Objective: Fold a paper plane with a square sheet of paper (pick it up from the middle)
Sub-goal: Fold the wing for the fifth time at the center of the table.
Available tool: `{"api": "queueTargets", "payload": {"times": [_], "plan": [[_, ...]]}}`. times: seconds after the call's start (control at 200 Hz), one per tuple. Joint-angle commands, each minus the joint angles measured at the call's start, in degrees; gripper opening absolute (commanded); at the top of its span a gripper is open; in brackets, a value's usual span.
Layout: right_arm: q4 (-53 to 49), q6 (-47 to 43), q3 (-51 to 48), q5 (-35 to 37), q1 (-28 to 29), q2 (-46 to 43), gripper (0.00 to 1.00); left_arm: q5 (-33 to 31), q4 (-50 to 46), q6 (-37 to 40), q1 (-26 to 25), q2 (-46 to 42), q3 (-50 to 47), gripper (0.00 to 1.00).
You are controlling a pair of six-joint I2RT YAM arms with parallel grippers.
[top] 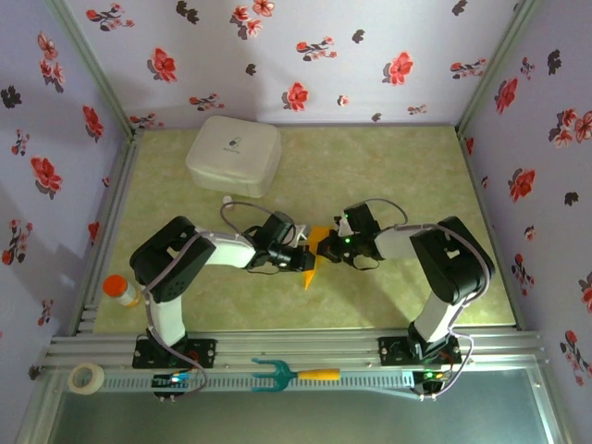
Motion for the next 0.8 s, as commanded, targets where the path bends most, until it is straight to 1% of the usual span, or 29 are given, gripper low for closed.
{"api": "queueTargets", "payload": {"times": [0.0, 0.26, 0.42, 0.525, 0.66, 0.795], "plan": [[-3.32, -4.06, 2.8, 3.99, -2.38, 1.82, 0.02, -0.63, -10.64, 1.82, -0.01, 1.87, -3.07, 0.0], [-0.91, -2.75, 5.2, 2.24, -8.17, 6.18, 0.02, -0.86, -8.84, 0.5, -0.02, 2.29, -4.69, 0.0], [0.07, -1.98, 5.97, 2.14, -10.71, 7.01, 0.03, -0.8, -8.57, 0.3, -0.02, 2.07, -5.27, 0.0], [-1.56, -2.31, 7.0, 2.93, -11.66, 6.96, 0.03, -0.87, -8.66, 0.38, -0.04, 2.29, -5.32, 0.0], [-6.54, -3.91, 9.01, 6.04, -12.17, 7.25, 0.03, -0.88, -8.57, 0.3, 0.03, 2.29, -5.46, 0.0], [-8.84, -4.47, 10.38, 8.28, -12.28, 7.56, 0.02, -0.83, -8.48, 0.4, -0.03, 2.2, -5.63, 0.0]]}}
